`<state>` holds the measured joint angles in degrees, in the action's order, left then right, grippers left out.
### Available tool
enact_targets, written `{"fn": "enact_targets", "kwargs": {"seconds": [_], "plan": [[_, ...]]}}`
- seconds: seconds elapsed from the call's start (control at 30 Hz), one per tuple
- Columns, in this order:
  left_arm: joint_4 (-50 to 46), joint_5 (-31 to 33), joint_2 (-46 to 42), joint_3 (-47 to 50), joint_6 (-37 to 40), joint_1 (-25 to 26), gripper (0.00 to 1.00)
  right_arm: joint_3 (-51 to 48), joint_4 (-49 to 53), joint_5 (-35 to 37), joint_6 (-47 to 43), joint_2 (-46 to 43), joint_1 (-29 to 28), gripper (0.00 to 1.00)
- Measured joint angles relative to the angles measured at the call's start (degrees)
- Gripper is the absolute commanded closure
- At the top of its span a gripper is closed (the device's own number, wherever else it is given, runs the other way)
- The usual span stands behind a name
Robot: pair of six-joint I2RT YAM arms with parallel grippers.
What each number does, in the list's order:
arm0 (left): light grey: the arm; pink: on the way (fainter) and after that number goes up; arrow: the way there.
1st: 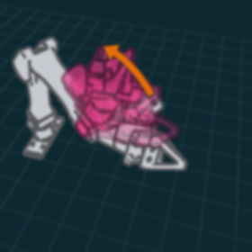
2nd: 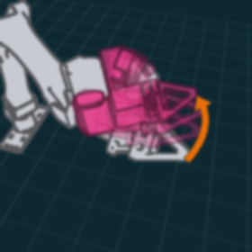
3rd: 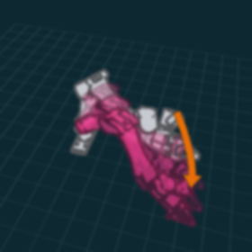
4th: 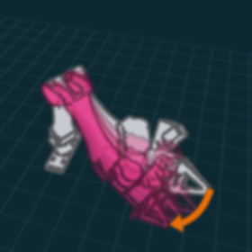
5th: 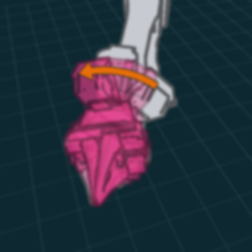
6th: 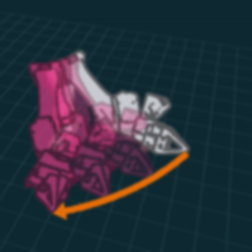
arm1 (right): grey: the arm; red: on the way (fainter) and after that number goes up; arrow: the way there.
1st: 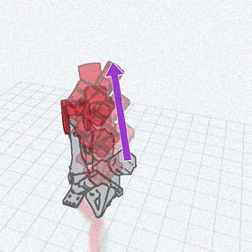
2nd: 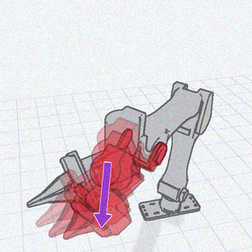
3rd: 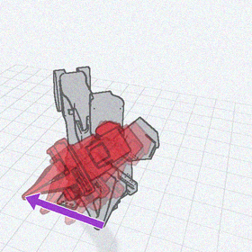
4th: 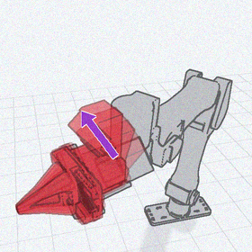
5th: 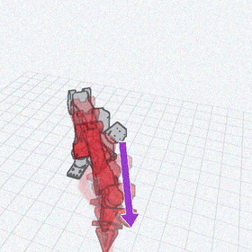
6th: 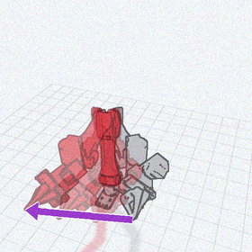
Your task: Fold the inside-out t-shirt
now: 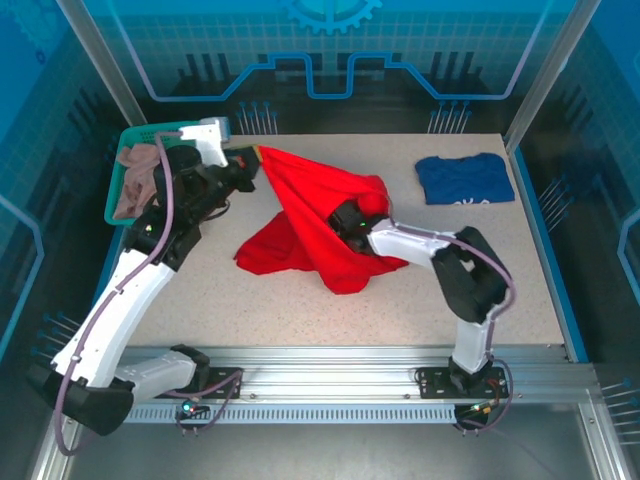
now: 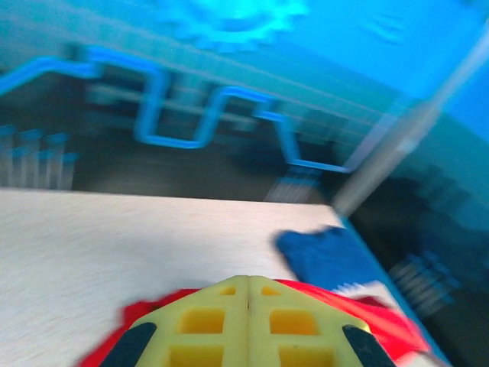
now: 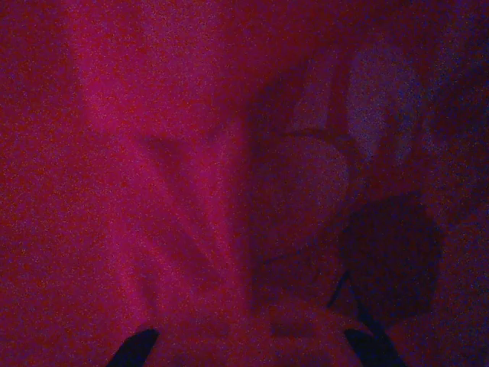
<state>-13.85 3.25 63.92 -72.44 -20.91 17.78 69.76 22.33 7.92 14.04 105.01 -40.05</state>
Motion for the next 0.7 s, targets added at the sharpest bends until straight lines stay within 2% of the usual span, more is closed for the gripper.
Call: {"fn": "enact_targets", "kwargs": {"seconds": [0.13,0.27,0.53,0.7], "plan": [[-1.0,4.9,0.6,5.8,-1.7,-6.1,1.00,-3.2,-2.8,-2.0,-1.4,-10.3,0.6,1.00],[-1.0,6.0,1.9,8.8,-2.6,-6.7,1.00,-3.1,-7.5,-4.6,-1.7,-13.6,1.0,1.00],[1.0,3.4,7.3,11.9,-3.2,-6.7,1.00,0.8,-10.4,-11.0,-2.6,-13.6,1.3,1.00],[2.8,5.3,9.3,17.0,-4.7,-9.2,1.00,4.4,-9.5,-13.6,-4.1,-17.7,5.2,1.00]]}}
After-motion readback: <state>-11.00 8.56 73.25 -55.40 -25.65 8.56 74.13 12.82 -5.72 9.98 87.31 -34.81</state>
